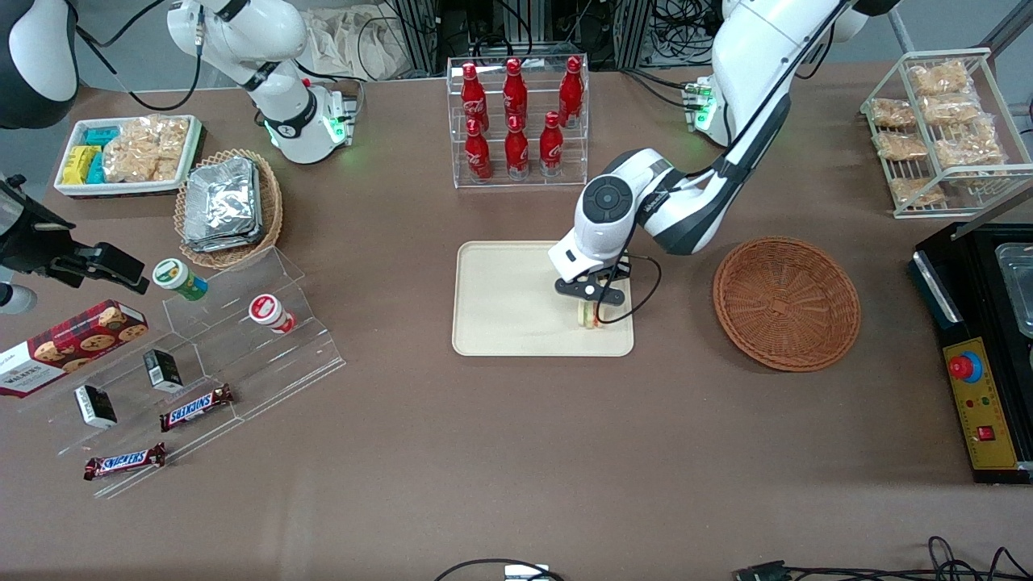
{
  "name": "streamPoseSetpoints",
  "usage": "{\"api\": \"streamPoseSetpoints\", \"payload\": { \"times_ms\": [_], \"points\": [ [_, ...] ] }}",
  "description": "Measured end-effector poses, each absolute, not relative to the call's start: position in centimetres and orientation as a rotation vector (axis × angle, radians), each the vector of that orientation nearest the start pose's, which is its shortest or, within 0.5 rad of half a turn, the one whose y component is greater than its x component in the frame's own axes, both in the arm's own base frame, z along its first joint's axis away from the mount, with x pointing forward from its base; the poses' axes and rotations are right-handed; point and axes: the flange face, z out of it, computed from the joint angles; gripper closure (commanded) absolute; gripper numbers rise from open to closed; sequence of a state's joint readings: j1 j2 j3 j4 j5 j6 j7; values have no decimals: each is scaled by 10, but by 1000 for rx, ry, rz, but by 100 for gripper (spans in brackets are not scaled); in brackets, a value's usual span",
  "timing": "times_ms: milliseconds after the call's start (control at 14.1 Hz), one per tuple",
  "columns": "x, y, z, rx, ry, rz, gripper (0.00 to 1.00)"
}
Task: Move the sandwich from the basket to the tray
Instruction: 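Carry the sandwich over the white tray and lower it, then open the left gripper to release the sandwich onto the tray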
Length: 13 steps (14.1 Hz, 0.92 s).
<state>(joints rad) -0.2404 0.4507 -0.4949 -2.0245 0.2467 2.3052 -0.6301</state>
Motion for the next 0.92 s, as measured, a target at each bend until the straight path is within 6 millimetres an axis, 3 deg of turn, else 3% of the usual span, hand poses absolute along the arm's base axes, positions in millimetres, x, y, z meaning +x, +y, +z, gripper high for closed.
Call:
{"api": "streamPoseSetpoints", "payload": {
  "times_ms": [142, 213, 283, 354, 425, 496, 780, 921],
  "points": [
    [440, -389, 231, -3073, 383, 175, 92],
    [439, -390, 228, -3072, 383, 182, 83],
    [438, -389, 225, -3070, 383, 189, 65],
    [438, -389, 224, -3069, 382, 194, 35],
    [437, -389, 223, -3069, 378, 197, 14],
    [437, -389, 222, -3069, 372, 198, 0],
    [442, -389, 227, -3076, 335, 183, 0],
    [459, -383, 243, -3084, 281, 150, 0]
  ]
}}
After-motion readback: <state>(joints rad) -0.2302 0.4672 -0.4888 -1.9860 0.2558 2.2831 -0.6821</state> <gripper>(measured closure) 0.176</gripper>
